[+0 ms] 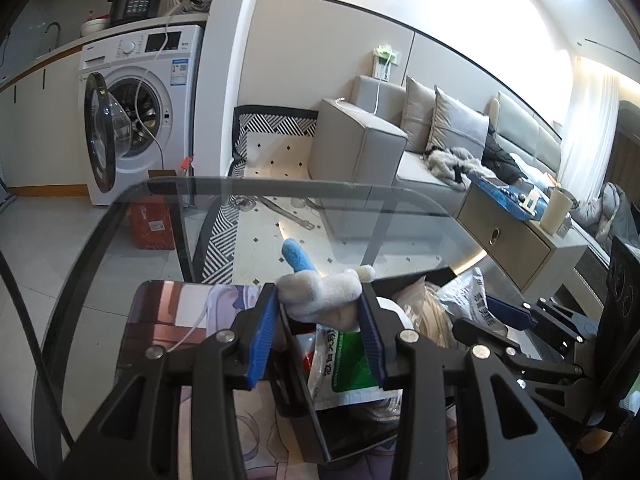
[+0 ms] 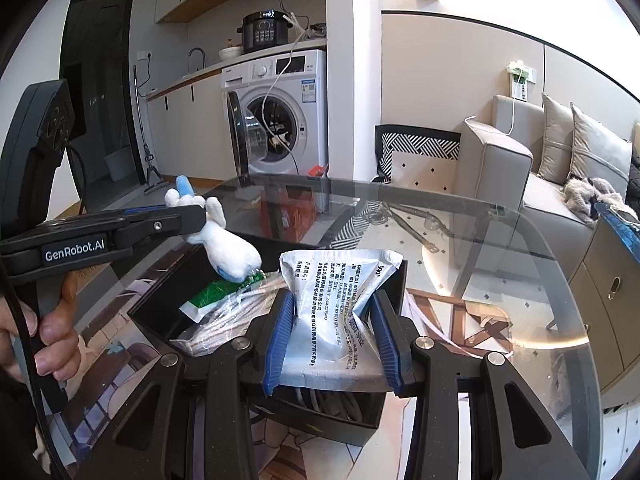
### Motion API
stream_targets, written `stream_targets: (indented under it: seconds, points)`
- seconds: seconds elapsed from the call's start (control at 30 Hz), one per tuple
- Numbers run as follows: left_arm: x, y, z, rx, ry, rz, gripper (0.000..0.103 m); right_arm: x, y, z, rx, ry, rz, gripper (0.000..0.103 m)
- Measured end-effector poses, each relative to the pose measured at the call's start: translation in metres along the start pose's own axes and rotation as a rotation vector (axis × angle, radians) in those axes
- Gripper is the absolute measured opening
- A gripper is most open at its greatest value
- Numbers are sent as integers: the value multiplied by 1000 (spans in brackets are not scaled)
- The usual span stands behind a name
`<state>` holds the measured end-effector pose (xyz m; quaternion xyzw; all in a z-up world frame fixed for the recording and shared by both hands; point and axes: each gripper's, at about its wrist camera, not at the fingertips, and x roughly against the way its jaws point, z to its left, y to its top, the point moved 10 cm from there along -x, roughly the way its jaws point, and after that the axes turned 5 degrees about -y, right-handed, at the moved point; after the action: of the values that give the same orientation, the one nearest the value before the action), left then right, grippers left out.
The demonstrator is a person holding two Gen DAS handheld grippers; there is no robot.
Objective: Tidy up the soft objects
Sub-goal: 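Lift and carry the sachet with the right tool while the left tool carries the plush toy to the box, then open both tools to drop the sachet and plush toy into the box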
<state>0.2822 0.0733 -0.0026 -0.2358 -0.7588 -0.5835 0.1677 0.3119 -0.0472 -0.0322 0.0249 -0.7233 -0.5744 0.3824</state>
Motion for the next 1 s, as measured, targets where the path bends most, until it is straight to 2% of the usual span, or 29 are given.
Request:
stream_targets:
  seconds: [0.37, 0.6, 0.77, 0.9, 1.0]
  points:
    - [-19, -13, -18, -69, -2, 53, 39, -14, -3, 8, 69, -8, 16, 40]
    - [-24, -19, -17, -65, -2, 84, 39, -15, -4, 6, 82, -14, 24, 40]
    - [-25, -23, -20, -102, 12, 99, 40, -14, -6, 6, 78, -14, 31, 52]
    - [-23, -25, -23, -119, 14, 105, 42, -9, -7, 7, 78, 1, 29, 56]
    - [-17, -25, -25, -123, -1, 100, 50, -2, -6, 5, 75, 7, 11, 65]
